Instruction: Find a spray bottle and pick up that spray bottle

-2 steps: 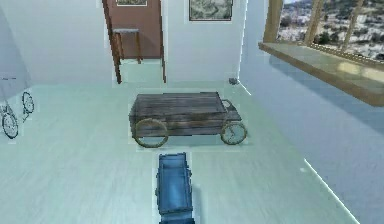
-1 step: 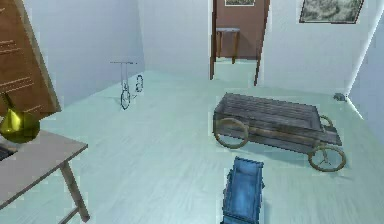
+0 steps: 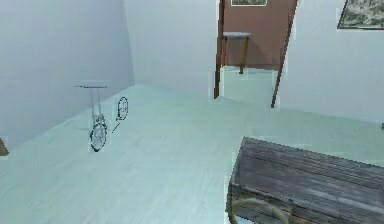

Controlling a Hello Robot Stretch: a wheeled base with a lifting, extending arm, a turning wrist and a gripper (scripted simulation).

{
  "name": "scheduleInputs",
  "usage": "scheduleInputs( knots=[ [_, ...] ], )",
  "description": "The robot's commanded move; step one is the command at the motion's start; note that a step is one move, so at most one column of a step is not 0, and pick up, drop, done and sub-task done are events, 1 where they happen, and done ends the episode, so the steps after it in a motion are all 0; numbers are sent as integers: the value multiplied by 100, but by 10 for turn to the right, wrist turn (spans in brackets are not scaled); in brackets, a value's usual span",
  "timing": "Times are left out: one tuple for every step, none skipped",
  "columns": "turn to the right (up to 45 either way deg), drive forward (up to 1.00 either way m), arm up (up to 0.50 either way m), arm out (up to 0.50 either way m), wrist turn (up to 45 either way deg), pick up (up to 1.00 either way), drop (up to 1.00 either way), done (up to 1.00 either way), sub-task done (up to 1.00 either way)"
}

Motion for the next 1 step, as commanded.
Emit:
scheduleInputs(
  knots=[
    [0,90,0,0,0,0,0,0,0]
  ],
)
